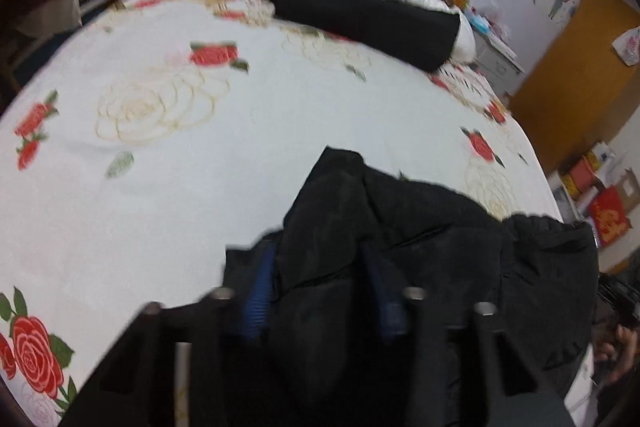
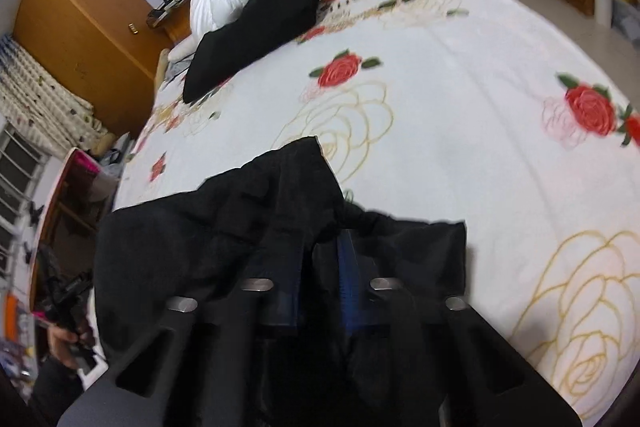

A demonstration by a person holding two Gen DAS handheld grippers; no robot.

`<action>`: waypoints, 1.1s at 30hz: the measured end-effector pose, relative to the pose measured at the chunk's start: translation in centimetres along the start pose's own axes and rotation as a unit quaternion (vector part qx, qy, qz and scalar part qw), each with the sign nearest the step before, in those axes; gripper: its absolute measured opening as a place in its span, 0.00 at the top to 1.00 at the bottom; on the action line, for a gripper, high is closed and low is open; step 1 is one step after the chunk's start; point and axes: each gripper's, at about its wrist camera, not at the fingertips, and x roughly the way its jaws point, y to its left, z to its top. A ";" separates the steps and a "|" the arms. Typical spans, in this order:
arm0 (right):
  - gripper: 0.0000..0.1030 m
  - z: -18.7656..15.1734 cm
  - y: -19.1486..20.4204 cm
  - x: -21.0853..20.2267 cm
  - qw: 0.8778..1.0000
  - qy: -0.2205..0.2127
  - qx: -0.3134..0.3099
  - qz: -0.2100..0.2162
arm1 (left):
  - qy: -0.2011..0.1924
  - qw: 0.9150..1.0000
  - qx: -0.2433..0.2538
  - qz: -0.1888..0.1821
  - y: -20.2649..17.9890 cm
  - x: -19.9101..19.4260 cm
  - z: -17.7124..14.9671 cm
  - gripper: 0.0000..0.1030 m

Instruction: Fold large clothes

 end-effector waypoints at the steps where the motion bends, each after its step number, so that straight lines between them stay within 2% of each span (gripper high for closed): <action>1: 0.90 0.0 0.5 -0.2 1.000 -0.011 -0.020 -0.015 | -0.012 1.000 -0.001 0.007 -0.1 0.0 -0.1 0.70; 3: 0.91 0.1 0.0 1.0 0.998 -0.009 -0.024 -0.053 | -0.028 0.999 -0.011 0.020 0.2 0.6 -0.3 0.73; 5: 0.91 -0.1 -1.2 2.9 0.998 0.006 -0.005 -0.065 | -0.027 0.999 -0.026 0.030 0.8 1.9 -0.8 0.76; 7: 0.90 -0.4 -1.6 4.9 0.996 0.016 -0.012 -0.087 | -0.028 0.997 -0.037 0.053 1.3 3.5 -1.2 0.78; 11: 0.90 -1.3 -1.5 8.1 0.991 0.027 -0.035 -0.124 | -0.041 0.996 -0.046 0.065 1.5 4.9 -2.1 0.78; 17: 0.89 -1.8 -1.7 9.0 0.988 0.024 -0.047 -0.142 | -0.058 0.994 -0.031 0.088 0.9 5.7 -2.8 0.78; 22: 0.81 -0.8 -0.7 7.3 0.984 0.026 -0.058 -0.165 | -0.034 0.994 -0.020 0.105 0.5 4.3 -1.0 0.78; 25: 0.78 -0.1 0.2 3.4 0.987 -0.014 -0.051 -0.155 | -0.053 0.993 -0.025 0.099 0.5 1.2 0.0 0.78; 27: 0.78 0.1 1.0 0.5 0.988 -0.045 -0.042 -0.138 | -0.068 0.993 -0.025 0.094 0.2 -1.1 0.4 0.78; 30: 0.72 -0.7 3.8 -3.4 0.990 -0.085 -0.053 -0.102 | -0.103 0.992 -0.006 0.073 -1.6 -4.7 0.2 0.78; 31: 0.67 -1.1 5.0 -3.8 0.990 -0.090 -0.059 -0.087 | -0.111 0.992 0.002 0.058 -2.5 -5.5 0.0 0.77; 33: 0.58 -2.7 7.5 -4.2 0.991 -0.095 -0.082 -0.053 | -0.117 0.993 0.028 0.020 -5.2 -6.3 -1.1 0.68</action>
